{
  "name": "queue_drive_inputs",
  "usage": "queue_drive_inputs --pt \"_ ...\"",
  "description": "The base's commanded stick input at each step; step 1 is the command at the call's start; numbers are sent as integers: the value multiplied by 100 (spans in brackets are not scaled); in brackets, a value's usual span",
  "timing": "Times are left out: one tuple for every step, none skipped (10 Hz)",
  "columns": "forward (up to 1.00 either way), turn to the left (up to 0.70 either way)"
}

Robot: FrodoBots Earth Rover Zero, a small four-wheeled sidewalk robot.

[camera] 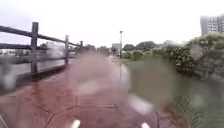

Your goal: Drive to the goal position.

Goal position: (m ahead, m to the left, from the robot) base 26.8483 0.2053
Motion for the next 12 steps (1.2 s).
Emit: queue_drive_inputs --pt "70 0" --pt "70 0" --pt "70 0" --pt "70 0" --pt "70 0" --pt "70 0" --pt "70 0" --pt "70 0" --pt "70 0" --pt "70 0" --pt "70 0" --pt "70 0"
